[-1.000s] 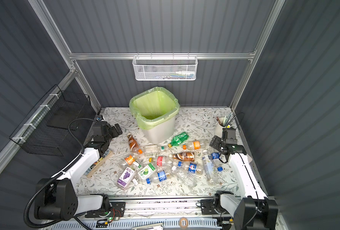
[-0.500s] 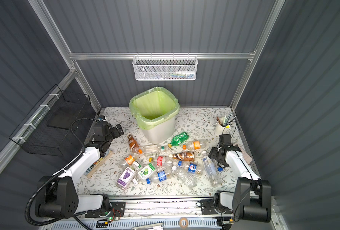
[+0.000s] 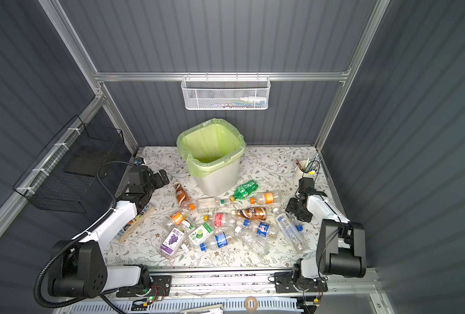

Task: Throw the plastic bottles in the bin
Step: 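Lift the blue-labelled bottle with the right gripper and carry it over the bin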

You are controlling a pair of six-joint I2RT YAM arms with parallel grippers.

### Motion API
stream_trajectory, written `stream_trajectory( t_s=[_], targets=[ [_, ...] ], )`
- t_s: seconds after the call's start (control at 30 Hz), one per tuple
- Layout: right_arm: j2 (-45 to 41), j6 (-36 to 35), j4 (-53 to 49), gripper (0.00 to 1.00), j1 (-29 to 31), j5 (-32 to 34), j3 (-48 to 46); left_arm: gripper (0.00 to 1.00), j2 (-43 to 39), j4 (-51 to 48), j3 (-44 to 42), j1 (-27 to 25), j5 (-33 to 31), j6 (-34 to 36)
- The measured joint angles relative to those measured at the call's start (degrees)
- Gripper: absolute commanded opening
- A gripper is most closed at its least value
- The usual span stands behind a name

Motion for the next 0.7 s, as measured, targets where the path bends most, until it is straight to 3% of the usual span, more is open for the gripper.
stream_trajectory(
  t_s=[0.3,0.7],
  targets=[
    [1.9,-1.5,1.5,0.44,0.0,-1.6,0.8,1.00,0.0,0.0,0.0,0.0,0.0,0.5],
    [-10.4,-3.1,2.9,0.33,0.0,-2.1,-0.6,1.00,0.2,0.0,0.0,0.0,0.0,0.4]
  ],
)
